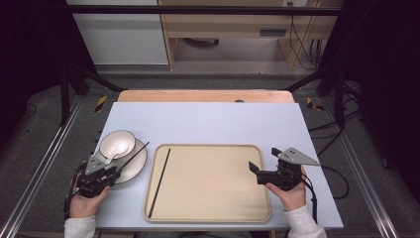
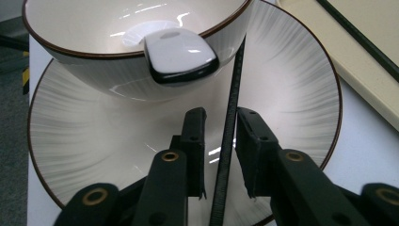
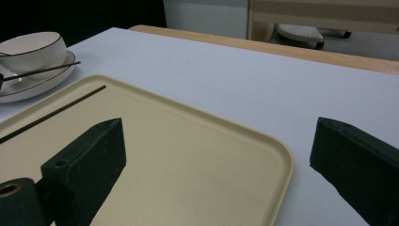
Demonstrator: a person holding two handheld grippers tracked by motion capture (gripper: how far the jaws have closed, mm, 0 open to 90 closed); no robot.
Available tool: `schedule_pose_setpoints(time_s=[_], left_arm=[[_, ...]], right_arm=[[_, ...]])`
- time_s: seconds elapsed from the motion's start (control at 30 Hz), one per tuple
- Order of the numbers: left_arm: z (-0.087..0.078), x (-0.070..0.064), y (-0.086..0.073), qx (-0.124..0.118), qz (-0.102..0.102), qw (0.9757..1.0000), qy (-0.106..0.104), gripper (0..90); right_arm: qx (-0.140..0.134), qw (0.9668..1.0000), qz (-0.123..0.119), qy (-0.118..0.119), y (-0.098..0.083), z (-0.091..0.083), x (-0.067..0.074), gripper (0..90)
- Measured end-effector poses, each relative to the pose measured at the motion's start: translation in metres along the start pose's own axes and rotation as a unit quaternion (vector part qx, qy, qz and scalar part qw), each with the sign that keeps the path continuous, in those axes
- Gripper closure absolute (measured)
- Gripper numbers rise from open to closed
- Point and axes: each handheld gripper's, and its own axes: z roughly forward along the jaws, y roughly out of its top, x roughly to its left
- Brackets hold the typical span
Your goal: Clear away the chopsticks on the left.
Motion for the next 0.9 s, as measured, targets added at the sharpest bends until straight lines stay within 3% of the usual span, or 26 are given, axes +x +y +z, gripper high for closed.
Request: schedule_pose_setpoints(time_s=[0.5, 0.9], left_arm=[[-0.001, -0.01, 0.003, 0.005, 0.007, 0.9999, -0.013, 85.4], [-0.014, -0.023, 0.01, -0.021, -0.004, 0.9997, -0.009, 85.5]], right_arm=[[0.001, 1.0, 0.002, -0.001, 0.0, 0.0, -0.001, 4.1], [0.0, 1.0, 0.001, -0.001, -0.001, -0.001, -0.002, 4.1]])
